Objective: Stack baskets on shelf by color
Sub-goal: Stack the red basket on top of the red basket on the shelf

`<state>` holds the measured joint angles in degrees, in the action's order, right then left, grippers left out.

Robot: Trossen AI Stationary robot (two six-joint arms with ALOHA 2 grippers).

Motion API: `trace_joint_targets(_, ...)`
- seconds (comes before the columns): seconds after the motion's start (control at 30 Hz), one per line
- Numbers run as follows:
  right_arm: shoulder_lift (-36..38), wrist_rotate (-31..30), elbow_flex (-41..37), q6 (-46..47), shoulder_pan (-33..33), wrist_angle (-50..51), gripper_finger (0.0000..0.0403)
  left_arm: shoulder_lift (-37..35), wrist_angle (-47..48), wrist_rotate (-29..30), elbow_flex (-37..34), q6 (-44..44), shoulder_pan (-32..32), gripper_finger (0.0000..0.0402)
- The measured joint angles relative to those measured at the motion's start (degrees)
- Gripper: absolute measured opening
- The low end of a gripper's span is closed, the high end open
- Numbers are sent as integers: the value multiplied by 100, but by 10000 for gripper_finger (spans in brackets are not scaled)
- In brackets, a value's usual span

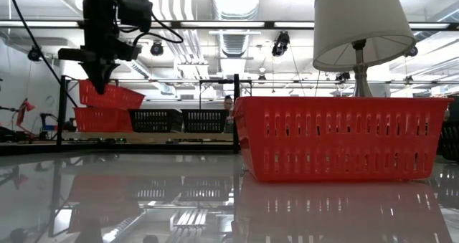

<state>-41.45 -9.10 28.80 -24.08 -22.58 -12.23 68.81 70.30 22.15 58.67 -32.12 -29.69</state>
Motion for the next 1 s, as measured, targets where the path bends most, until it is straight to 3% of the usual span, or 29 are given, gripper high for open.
trace_joint_targets(0.73,0,0,0,3,-1,0,9,38,-111,26,-11,17,0,2)
trace_joint_targets(1.0,0,0,0,4,1,0,9,38,-103,116,-98,19,0,53)
